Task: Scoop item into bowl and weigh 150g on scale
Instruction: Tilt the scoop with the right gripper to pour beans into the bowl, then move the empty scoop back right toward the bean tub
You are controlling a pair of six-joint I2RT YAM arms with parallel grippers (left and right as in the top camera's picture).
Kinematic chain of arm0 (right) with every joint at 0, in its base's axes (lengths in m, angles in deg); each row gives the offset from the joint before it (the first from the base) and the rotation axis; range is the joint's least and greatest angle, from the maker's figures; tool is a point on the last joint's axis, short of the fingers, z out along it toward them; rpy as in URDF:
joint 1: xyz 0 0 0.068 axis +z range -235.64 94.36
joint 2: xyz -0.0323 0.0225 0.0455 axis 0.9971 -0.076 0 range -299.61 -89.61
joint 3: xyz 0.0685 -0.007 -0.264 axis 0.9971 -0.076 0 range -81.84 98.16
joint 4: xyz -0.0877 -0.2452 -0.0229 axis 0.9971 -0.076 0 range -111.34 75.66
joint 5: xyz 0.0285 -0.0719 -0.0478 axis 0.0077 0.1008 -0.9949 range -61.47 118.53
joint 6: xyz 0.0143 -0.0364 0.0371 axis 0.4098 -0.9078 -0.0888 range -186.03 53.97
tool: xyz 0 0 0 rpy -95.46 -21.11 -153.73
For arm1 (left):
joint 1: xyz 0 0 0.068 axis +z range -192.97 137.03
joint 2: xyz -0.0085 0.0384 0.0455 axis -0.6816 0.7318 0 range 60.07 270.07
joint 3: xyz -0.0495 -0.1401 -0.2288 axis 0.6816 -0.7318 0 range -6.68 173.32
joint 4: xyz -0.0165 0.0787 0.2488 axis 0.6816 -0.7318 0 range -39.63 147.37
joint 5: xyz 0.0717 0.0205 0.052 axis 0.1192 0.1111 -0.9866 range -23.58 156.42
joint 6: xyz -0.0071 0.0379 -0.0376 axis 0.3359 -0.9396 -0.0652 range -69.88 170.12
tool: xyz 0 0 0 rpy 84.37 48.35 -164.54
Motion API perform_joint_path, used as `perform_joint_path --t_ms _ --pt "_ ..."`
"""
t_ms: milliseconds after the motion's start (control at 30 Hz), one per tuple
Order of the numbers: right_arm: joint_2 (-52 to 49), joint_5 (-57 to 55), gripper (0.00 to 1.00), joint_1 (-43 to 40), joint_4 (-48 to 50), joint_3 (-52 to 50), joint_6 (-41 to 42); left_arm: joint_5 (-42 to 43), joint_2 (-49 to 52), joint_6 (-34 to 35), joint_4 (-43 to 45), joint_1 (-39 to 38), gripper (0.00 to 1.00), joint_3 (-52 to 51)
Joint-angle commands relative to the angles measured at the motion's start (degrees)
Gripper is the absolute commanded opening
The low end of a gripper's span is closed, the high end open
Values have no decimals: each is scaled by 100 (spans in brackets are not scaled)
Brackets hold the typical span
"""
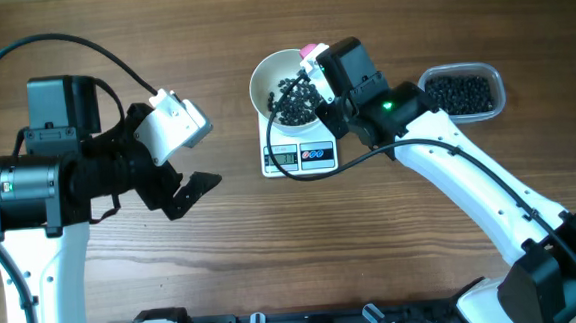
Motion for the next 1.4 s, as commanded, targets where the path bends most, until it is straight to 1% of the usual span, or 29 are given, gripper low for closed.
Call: perform_joint_path --t_ms 0,133,267,367,567,733,867,1133,1367 --pt "31 133 4 -22 31 61 402 0 -20 -90 -4 42 100 92" --pt "256 133 4 -315 -361 144 815 0 -20 -90 -4 42 100 92" --pt "514 131 4 -903 -1128 319 903 2 -20 -90 -4 42 100 92" --pt "693 131 4 -1394 -1488 356 894 0 -20 -90 -4 42 100 92" --pt "660 55 4 -2400 -2177 354 323 2 -20 -90 -4 42 100 92" --pt "358 -61 4 -3014 -2286 348 199 0 -20 -90 -4 42 100 92" --pt "50 -61 4 -3191 -2286 345 116 0 -20 -90 -4 42 100 92" --pt "-793 -68 4 -3195 -2267 339 0 0 -20 -90 -4 42 100 92" --pt "-1169 -330 4 -3193 -2245 339 -133 0 -20 -90 -4 42 100 92"
